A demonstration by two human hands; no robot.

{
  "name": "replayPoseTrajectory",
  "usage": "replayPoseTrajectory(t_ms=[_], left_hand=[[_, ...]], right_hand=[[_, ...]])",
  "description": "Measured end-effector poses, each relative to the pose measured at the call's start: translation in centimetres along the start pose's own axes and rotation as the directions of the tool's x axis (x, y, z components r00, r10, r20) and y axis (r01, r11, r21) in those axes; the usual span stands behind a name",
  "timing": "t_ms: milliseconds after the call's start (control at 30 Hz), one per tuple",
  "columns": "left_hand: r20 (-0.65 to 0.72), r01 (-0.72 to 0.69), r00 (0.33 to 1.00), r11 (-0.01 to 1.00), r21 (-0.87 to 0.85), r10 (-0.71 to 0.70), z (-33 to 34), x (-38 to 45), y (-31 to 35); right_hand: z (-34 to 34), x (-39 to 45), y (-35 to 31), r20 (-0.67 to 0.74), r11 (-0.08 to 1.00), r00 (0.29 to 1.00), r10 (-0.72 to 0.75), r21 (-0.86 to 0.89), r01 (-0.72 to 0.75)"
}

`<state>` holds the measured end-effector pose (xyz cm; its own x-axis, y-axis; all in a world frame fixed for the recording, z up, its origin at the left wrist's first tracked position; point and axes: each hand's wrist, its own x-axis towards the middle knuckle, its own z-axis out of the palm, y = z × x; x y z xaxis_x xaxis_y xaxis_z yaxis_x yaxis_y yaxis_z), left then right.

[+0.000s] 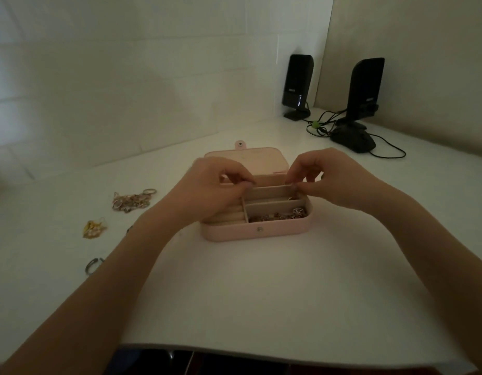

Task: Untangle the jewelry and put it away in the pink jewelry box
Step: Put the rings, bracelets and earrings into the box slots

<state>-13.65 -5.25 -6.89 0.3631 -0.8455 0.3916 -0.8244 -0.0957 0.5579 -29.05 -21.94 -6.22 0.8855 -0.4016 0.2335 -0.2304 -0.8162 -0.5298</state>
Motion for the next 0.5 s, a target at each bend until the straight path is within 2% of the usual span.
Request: replayPoseTrajectory(t_ms=[100, 233, 367, 500], left_hand=[[-0.123, 0.023, 0.992, 0.999, -0.03, -0.026, -2.9, -0.9, -1.1], [-0.22, 0.187, 0.959, 0.982, 0.031, -0.176, -7.6, -3.8, -4.5], [-0.154, 0.31, 0.943, 0.947, 0.083, -0.295, -11.1, -6.6, -8.0], [-0.059, 0.403, 0.914, 0.915, 0.013, -0.402, -11.8, -8.8, -11.3]], right_hand=[[0.3, 0.1, -0.6, -0.077, 0.998, 0.996, -0.035, 0.056, 0.04], [1.8, 0.8, -3.9, -0.076, 0.984, 0.988, -0.134, 0.11, 0.142], [4.1, 2.7, -8.9, 0.087, 0.958, 0.954, -0.287, 0.001, 0.288], [8.0, 6.6, -12.4, 0.221, 0.918, 0.906, -0.361, -0.086, 0.387]])
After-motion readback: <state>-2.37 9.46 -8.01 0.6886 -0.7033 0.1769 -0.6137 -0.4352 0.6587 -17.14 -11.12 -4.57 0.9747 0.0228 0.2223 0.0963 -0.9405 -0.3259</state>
